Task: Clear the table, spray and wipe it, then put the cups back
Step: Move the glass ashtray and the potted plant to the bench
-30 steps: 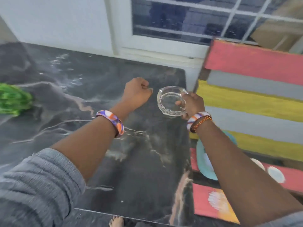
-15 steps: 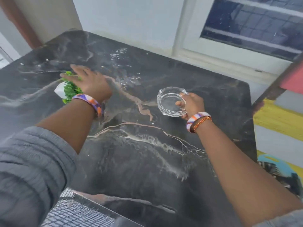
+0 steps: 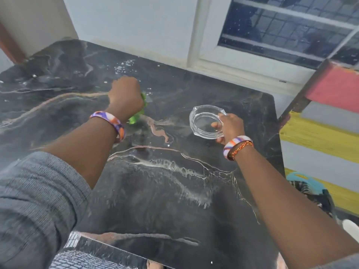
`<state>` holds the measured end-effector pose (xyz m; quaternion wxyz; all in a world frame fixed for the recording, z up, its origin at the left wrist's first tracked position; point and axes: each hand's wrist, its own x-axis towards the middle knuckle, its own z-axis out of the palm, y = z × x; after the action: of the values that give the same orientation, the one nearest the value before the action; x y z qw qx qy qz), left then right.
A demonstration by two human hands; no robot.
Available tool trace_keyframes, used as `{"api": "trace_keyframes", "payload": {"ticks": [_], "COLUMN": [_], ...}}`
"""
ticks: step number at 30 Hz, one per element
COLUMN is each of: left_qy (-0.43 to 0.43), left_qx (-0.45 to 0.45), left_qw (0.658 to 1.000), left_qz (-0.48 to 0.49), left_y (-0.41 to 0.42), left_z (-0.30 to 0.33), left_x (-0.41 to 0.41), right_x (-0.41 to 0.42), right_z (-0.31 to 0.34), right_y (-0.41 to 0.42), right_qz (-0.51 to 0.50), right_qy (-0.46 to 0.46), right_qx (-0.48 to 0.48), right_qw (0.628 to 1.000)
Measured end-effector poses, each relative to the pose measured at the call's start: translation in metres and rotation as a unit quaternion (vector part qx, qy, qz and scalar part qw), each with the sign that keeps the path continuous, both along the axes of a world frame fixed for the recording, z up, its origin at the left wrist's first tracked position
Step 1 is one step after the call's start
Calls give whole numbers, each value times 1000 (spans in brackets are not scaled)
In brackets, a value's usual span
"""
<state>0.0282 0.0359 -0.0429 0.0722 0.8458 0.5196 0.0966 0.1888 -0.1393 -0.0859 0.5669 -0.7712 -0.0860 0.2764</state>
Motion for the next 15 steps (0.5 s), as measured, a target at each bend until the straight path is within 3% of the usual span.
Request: {"api": "trace_keyframes", "payload": {"ticks": [5,11,15], "left_qy": [-151,-189,-179], "left_qx": [-96,-210,-234], "left_qw": [974,923,884], "left_qz": [-139,-263,-362], "left_y": [-69,-188,-304], "left_z": [27,46,43], "left_x": [70,161,225], "right_x": [32,80,119], "right_z": [3,11,1], "right_y": [-61,-178,-295], "right_qz": [-72,-186,-240], "right_qy": [25,67,76], "right_qx": [42,90,70], "right_qw": [996,976,965]}}
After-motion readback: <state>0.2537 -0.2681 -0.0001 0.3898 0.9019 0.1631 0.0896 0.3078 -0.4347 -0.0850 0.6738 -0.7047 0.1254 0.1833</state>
